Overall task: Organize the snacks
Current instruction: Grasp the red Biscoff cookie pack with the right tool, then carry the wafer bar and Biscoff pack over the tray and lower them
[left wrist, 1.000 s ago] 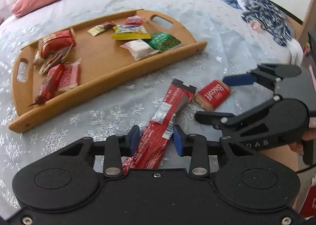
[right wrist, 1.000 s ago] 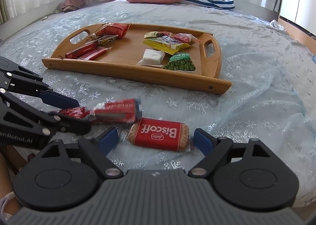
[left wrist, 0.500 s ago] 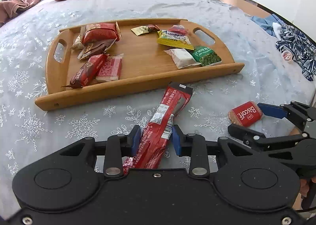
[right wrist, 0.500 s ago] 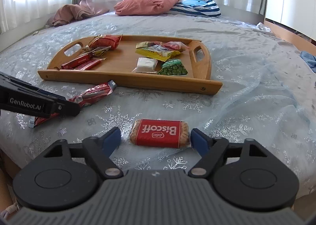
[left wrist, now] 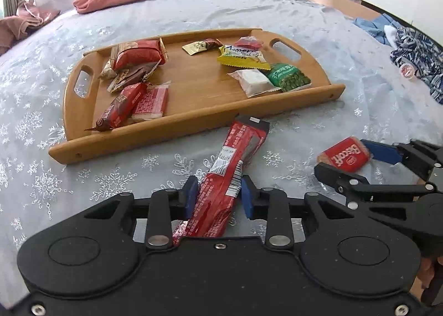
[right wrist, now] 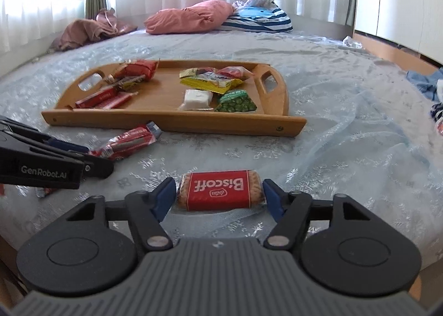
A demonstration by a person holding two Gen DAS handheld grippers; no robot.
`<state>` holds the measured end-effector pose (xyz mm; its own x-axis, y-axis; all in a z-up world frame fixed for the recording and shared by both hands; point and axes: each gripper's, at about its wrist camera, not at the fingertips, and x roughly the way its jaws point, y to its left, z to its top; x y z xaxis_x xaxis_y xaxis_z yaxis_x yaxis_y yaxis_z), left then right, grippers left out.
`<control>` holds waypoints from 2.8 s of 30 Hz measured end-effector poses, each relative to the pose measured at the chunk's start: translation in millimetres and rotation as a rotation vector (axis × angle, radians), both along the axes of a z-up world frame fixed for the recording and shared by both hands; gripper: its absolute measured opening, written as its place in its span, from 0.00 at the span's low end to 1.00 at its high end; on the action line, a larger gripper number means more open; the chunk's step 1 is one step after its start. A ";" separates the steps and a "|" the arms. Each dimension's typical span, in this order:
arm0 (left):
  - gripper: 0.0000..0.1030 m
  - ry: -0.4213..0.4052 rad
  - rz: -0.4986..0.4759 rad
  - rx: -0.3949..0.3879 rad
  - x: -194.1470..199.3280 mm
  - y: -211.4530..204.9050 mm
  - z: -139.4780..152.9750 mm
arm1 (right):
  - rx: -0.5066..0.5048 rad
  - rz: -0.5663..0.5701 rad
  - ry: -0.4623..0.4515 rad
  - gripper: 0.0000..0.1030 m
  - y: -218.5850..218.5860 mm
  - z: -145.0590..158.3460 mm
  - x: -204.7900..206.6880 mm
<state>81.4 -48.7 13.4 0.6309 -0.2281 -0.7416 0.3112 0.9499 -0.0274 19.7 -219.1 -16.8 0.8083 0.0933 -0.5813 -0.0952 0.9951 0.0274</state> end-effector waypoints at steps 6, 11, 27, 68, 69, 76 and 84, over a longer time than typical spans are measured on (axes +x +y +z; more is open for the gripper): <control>0.29 -0.014 0.023 -0.032 0.1 6.1 10.6 | 0.053 -0.009 -0.024 0.66 -7.9 15.3 -2.2; 0.29 -0.022 0.038 -0.056 2.0 10.8 20.7 | 0.056 -0.009 -0.064 0.66 -8.5 29.4 -2.1; 0.30 -0.062 0.073 -0.074 20.4 18.3 44.3 | 0.055 0.003 -0.094 0.66 -0.1 46.4 21.8; 0.27 -0.002 0.220 -0.090 127.8 29.6 14.4 | 0.033 0.067 -0.029 0.66 37.8 28.9 114.3; 0.27 -0.003 0.221 -0.084 131.0 28.8 14.0 | 0.033 0.070 -0.028 0.66 38.7 28.4 114.4; 0.27 0.000 0.223 -0.072 148.9 27.4 13.7 | 0.017 0.094 -0.036 0.66 47.0 26.8 119.9; 0.27 -0.004 0.213 -0.058 156.5 25.0 12.4 | 0.003 0.102 -0.027 0.66 53.0 19.0 129.2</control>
<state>237.8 -23.8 25.8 0.6726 -0.1313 -0.7282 0.1040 0.9911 -0.0826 148.9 -166.2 2.2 0.8098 0.1778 -0.5591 -0.1967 0.9801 0.0267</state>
